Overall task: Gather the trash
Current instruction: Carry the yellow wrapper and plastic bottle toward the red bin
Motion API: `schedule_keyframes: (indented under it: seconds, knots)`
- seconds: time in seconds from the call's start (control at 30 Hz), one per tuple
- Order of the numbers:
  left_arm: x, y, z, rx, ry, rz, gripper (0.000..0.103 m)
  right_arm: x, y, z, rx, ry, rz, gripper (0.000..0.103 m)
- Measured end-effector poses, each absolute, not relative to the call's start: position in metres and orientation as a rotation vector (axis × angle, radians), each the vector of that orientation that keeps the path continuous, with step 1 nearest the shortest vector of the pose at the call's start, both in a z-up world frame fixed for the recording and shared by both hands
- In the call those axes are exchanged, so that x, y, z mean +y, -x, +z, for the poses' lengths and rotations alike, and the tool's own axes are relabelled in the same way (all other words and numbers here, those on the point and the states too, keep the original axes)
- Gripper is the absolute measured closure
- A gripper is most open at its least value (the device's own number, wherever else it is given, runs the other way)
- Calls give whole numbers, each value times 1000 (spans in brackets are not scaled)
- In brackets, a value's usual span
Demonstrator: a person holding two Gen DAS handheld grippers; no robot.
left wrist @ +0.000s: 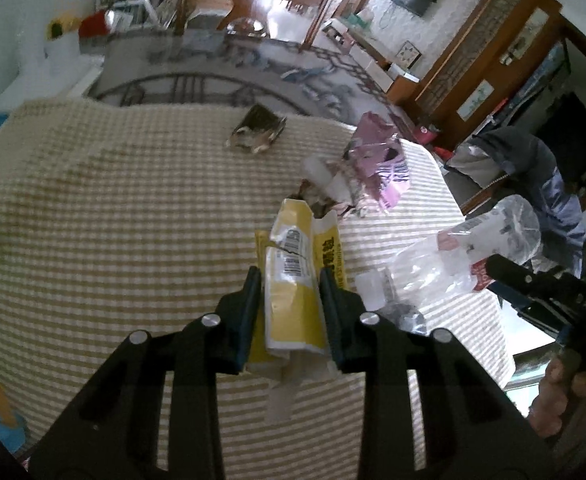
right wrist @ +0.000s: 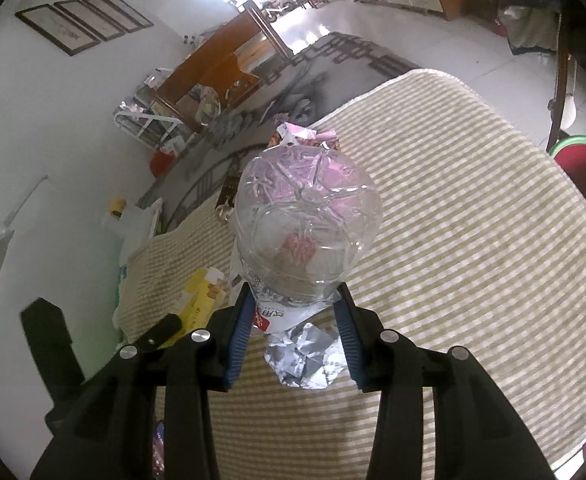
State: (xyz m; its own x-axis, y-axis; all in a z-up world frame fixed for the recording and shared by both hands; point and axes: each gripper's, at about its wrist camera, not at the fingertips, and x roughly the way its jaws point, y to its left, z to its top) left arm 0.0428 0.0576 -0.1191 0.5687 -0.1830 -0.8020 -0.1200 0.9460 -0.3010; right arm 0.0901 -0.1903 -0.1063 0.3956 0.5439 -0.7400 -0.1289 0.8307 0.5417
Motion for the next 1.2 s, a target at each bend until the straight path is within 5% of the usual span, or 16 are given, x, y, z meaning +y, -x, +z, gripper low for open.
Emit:
schedule_keyframes:
  seconds: [1.2]
  knots:
    - [-10, -47, -88, 916, 270, -61, 74, -260, -89, -102, 1011, -455, 397, 63]
